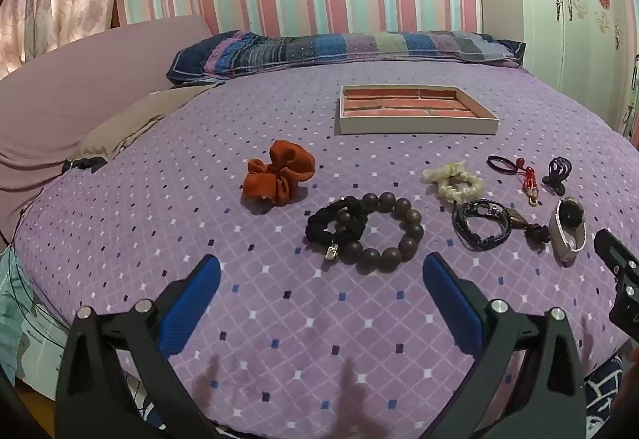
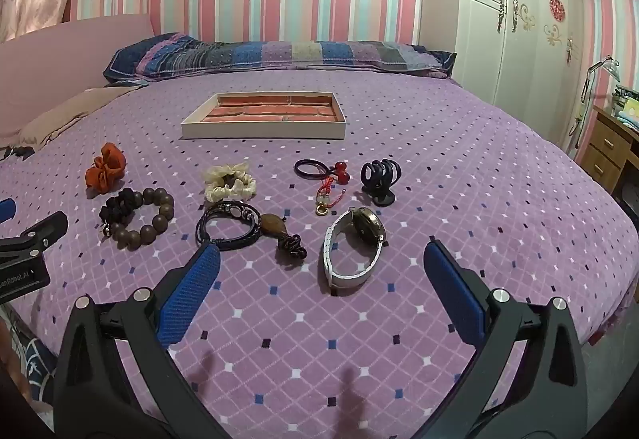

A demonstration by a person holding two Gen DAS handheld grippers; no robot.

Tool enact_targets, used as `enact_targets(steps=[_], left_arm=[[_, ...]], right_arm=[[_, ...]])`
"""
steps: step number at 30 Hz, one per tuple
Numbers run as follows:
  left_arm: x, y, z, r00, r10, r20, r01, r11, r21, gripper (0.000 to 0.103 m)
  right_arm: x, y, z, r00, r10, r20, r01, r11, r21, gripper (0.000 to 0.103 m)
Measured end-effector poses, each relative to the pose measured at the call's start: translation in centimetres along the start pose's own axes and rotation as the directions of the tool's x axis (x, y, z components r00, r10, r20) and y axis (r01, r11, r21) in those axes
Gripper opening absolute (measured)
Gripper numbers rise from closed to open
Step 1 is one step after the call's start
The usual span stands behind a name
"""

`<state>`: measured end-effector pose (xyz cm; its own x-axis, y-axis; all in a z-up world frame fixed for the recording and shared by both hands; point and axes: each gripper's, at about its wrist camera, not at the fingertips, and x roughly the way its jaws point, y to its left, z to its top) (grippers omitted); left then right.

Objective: Organize jewelry

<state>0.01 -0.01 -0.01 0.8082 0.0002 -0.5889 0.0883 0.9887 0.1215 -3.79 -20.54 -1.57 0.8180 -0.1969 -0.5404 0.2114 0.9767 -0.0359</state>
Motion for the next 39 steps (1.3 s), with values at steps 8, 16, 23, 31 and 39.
enact_targets(steps=[8, 16, 23, 31, 39], left_arm=[[-0.1, 0.1, 0.0, 1.0, -0.009, -0.005, 0.009, 1.0, -0.01, 0.099], [0.4, 0.1, -0.2, 1.0, -0.008, -0.012, 0.008, 1.0, -0.009, 0.099], [0.3, 0.2, -0.2, 1.0, -0.008, -0.012, 0.008, 1.0, -0.012, 0.099], [0.6, 0.1, -0.4, 1.0, -0.014, -0.02, 0.013, 1.0, -0.017, 0.099], [0.9, 0.1, -0.6, 1.0, -0.013, -0.021, 0.013, 1.0, -0.021, 0.099]], right_arm=[[0.0, 0.1, 0.0, 1.0, 0.004, 0.001, -0.004, 1.0, -0.003, 0.099], [0.0, 0.0, 0.0, 1.0, 0.0, 0.002, 0.0, 1.0, -0.001, 0.099], [-0.1, 0.0, 0.0, 1.0, 0.005, 0.006, -0.005, 1.0, -0.006, 0.099], [0.1, 0.1, -0.1, 1.0, 0.001, 0.004, -0.001, 1.0, -0.007, 0.099], [0.3, -0.2, 0.0, 1.0, -0.006, 0.002, 0.006, 1.0, -0.003, 0.099]])
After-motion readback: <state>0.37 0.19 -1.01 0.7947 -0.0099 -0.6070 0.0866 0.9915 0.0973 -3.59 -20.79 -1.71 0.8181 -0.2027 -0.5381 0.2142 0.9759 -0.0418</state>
